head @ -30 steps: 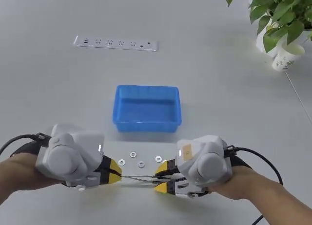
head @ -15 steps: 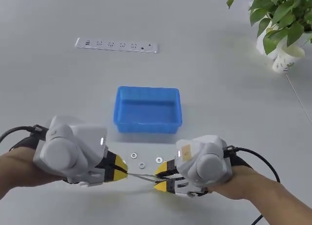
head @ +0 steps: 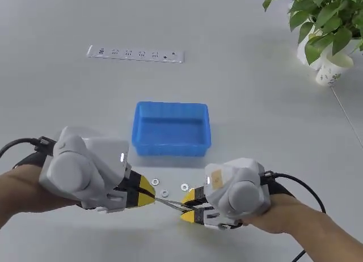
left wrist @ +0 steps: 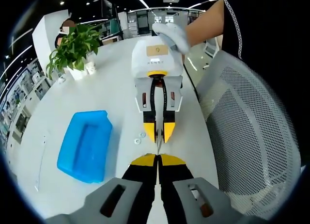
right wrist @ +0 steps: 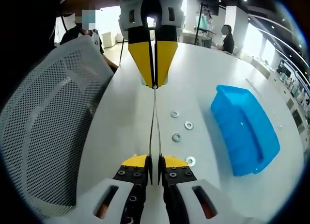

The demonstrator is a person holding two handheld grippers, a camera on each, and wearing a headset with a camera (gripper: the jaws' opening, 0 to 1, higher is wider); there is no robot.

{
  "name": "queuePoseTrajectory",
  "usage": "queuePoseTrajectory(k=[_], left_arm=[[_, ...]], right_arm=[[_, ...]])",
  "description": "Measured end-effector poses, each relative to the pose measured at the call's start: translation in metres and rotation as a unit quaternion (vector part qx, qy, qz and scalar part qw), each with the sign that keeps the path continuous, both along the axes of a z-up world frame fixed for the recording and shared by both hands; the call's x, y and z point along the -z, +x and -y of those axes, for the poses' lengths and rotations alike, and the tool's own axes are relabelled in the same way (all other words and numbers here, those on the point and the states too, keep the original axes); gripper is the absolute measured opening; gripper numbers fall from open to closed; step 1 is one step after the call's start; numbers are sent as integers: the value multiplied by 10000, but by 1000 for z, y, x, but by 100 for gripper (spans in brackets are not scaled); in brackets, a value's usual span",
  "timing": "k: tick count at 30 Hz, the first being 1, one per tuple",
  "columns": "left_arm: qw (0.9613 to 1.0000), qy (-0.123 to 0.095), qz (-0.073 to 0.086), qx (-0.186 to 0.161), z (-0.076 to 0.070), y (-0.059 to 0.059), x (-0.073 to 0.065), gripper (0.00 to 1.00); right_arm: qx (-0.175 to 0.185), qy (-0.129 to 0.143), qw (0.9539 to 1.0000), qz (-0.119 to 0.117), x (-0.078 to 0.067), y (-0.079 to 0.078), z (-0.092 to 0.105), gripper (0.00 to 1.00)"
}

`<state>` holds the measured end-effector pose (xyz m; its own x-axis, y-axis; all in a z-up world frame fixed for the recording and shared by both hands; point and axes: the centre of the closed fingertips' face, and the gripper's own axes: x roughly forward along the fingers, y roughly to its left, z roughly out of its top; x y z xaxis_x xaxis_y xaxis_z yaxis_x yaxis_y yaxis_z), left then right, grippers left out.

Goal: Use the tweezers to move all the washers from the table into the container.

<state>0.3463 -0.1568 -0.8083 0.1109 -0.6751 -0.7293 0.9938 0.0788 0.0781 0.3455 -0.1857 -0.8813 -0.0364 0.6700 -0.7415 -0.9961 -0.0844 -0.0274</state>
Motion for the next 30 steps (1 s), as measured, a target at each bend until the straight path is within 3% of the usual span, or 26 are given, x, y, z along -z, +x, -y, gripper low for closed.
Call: queuePoseTrajectory(k=[10, 30], left_arm=[[9996, -193, 146, 122, 11, 4, -23, 4], [9984, -396, 273, 298, 25, 3, -39, 4]], right_arm=[[64, 132, 9999, 31, -8, 4, -6, 11], [125, 406, 9990, 124, -16, 3, -17, 9]])
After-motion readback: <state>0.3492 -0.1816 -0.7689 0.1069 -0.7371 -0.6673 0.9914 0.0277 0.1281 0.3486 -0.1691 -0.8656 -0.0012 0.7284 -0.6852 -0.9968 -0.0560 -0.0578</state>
